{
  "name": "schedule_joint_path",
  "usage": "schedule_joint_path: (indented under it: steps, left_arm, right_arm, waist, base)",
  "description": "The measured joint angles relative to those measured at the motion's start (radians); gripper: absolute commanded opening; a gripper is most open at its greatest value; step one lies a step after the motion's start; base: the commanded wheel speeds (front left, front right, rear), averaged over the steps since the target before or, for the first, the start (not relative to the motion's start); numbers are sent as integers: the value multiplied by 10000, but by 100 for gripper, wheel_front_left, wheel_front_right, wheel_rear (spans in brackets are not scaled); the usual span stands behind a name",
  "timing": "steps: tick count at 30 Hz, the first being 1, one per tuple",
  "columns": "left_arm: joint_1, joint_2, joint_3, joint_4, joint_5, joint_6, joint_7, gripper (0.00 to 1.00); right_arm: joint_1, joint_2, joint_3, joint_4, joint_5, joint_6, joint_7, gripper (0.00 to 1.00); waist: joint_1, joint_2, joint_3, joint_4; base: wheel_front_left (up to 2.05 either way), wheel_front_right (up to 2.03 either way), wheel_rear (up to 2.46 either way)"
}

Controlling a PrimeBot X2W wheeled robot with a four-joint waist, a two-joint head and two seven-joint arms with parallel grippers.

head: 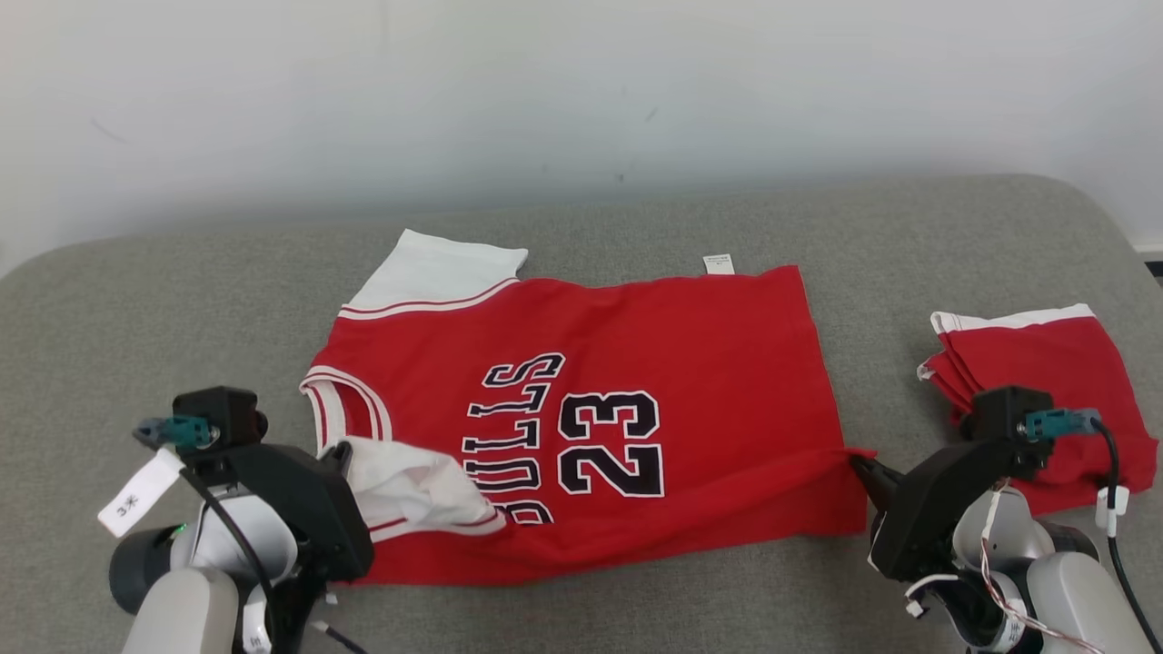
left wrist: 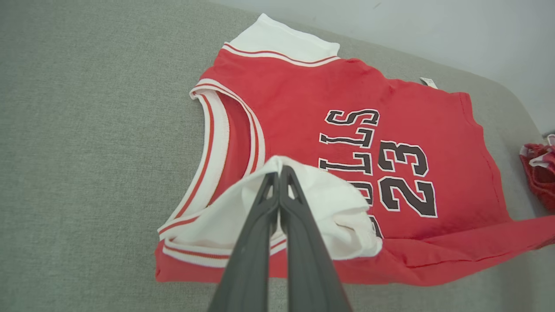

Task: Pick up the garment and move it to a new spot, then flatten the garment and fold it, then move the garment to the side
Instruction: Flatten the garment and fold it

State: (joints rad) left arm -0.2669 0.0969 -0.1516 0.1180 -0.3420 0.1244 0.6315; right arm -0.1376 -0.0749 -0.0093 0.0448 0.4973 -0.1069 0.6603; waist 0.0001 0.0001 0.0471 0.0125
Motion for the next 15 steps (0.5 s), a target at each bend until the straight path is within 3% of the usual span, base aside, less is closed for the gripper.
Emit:
schedule_joint_path:
  steps: [15]
  left_arm:
    - [-1705,-75,-217,1350,178,-29,-696,0]
  right_arm:
    - [-1633,4,-82,1745,-63,-75,-100,0]
  waist:
    - [1,0,892,-68]
  base:
    - [0,0,0]
